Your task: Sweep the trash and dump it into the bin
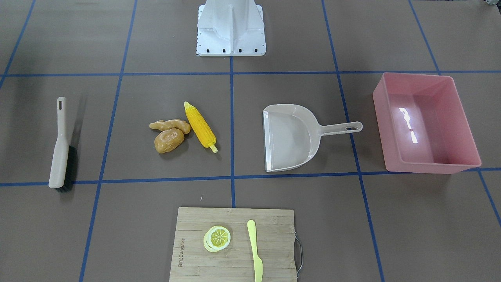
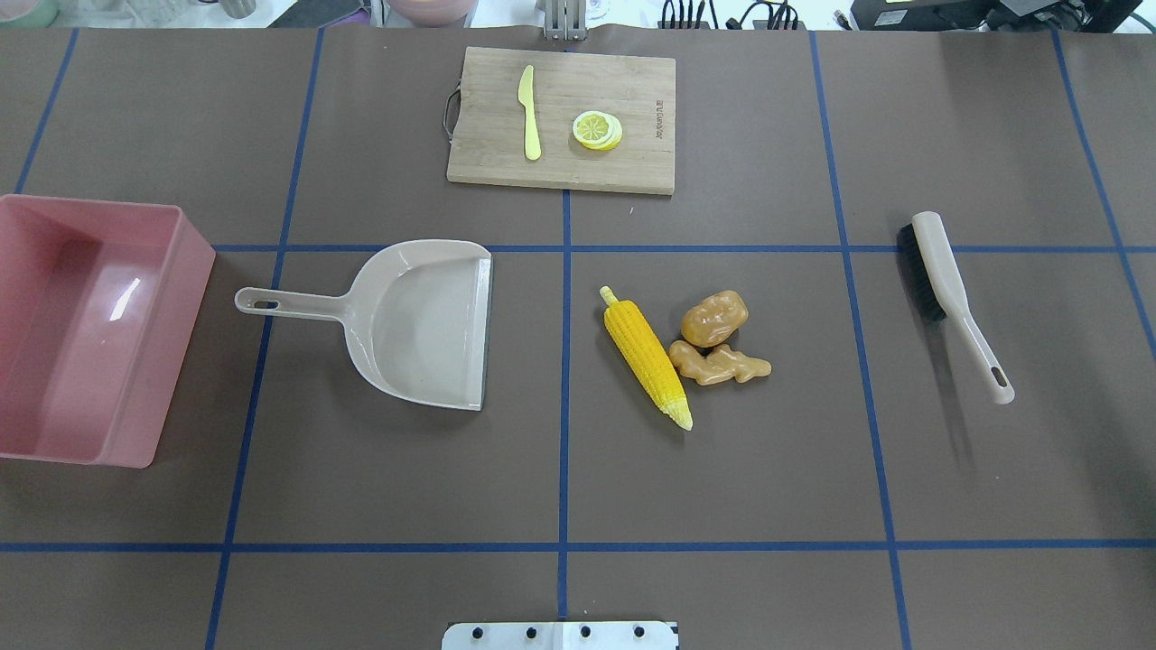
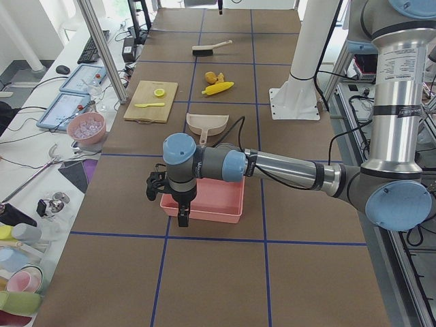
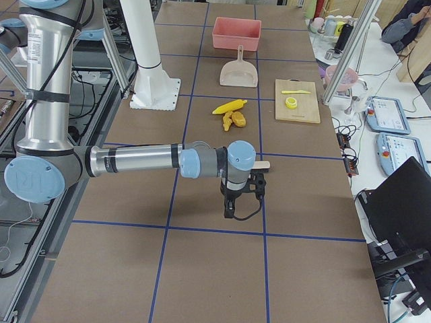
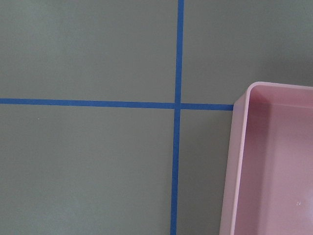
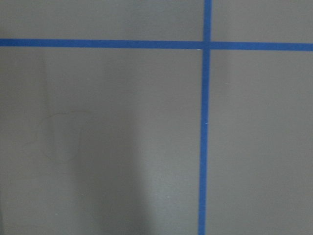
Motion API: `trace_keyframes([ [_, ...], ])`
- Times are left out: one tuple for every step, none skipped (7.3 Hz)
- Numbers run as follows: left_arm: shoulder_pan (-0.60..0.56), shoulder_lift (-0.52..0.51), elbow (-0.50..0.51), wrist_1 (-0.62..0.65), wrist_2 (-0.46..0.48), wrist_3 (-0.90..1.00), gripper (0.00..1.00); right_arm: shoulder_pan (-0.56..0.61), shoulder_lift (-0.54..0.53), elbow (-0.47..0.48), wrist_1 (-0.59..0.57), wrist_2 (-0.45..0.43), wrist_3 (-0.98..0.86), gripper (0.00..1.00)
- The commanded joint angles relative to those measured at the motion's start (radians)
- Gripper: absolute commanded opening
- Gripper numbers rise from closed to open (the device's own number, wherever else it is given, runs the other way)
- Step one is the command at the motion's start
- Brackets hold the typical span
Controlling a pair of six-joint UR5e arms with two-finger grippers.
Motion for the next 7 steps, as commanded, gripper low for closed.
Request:
trace_keyframes([
  [0.012,-0.007,0.000,-0.001,-0.028,-0.002,0.99,-0.265,0.076,0.054,0.000,-0.095,0.283,1.00],
  [0.028,-0.009,0.001,-0.001,-0.054,0.000,0.99,-0.364,0.102,0.069,0.000,-0.150,0.378,1.00],
  [0.035,0.002,-0.025,-0.007,-0.058,0.002,0.99,-0.427,0.113,0.070,0.000,-0.168,0.403,1.00],
  [0.046,-0.006,-0.046,-0.003,-0.056,0.000,0.99,-0.448,0.111,0.068,0.000,-0.175,0.405,0.99],
  [0.080,-0.018,-0.081,-0.003,-0.056,0.002,0.99,-0.460,0.111,0.068,0.000,-0.175,0.405,0.99],
  [0.139,-0.064,-0.107,0.000,-0.047,0.000,0.99,-0.462,0.113,0.067,0.000,-0.174,0.407,0.99],
  [0.196,-0.113,-0.115,0.011,-0.044,0.000,0.99,-0.465,0.111,0.065,0.000,-0.172,0.405,0.98],
])
